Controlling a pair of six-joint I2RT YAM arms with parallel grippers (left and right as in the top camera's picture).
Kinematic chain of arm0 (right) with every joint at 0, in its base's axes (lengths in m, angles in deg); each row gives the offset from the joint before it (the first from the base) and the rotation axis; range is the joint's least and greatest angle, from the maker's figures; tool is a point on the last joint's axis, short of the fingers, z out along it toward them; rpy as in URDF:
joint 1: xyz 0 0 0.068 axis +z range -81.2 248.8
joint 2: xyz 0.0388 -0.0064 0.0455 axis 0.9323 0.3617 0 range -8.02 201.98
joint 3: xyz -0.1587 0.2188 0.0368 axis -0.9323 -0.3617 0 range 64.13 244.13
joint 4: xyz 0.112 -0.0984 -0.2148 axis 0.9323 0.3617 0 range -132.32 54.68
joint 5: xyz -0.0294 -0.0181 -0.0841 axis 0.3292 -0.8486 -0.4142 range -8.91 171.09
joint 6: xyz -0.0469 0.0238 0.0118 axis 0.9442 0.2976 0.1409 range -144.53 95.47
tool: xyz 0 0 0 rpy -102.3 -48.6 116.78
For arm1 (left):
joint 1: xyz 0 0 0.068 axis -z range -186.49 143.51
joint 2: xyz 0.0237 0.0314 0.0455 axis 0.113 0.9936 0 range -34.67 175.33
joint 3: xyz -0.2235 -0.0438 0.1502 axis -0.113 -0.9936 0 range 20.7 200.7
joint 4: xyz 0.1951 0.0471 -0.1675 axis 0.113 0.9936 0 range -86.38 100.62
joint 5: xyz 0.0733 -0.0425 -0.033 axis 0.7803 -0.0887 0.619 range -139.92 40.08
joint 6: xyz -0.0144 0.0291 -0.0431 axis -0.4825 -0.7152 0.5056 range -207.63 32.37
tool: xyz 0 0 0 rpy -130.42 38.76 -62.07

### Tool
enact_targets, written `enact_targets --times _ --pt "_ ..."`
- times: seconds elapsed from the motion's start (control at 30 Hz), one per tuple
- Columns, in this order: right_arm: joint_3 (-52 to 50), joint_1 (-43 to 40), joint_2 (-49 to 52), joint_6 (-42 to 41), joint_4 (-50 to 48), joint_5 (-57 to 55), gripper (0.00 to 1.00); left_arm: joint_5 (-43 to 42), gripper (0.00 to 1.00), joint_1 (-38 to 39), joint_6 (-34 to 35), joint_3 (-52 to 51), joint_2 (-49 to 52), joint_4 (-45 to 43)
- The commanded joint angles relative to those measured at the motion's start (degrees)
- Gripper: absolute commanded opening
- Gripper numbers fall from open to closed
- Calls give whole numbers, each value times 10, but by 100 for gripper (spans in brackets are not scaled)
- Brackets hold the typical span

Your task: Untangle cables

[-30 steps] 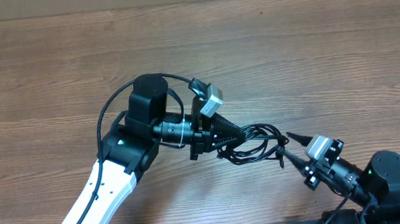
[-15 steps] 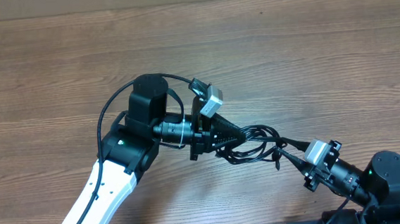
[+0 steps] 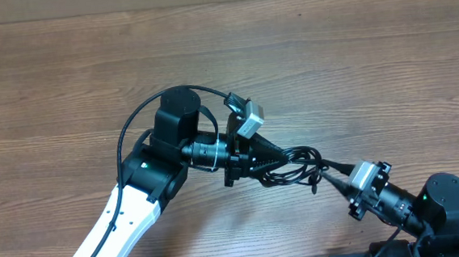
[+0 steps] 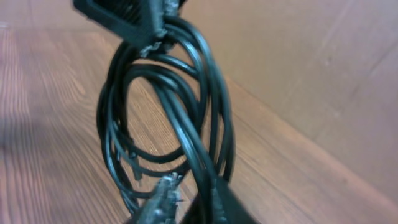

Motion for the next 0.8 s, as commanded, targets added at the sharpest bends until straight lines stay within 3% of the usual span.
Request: enact_targets --times 0.0,0.07,0.23,0.4,0.57,0.77 --pt "5 3 1 3 0 19 26 -3 4 9 0 17 -5 -8" --pt "5 3 1 3 0 25 28 -3 4 14 0 17 -5 -14" --pt "5 3 1 3 0 25 22 -3 4 30 2 17 -5 -35" --pt "5 3 1 3 0 25 29 -3 4 39 5 17 -5 -45" --pt "5 3 1 3 -13 24 45 -3 4 42 8 17 -5 -45" --pt "5 3 1 33 -32 24 49 -8 4 45 20 17 -5 -45"
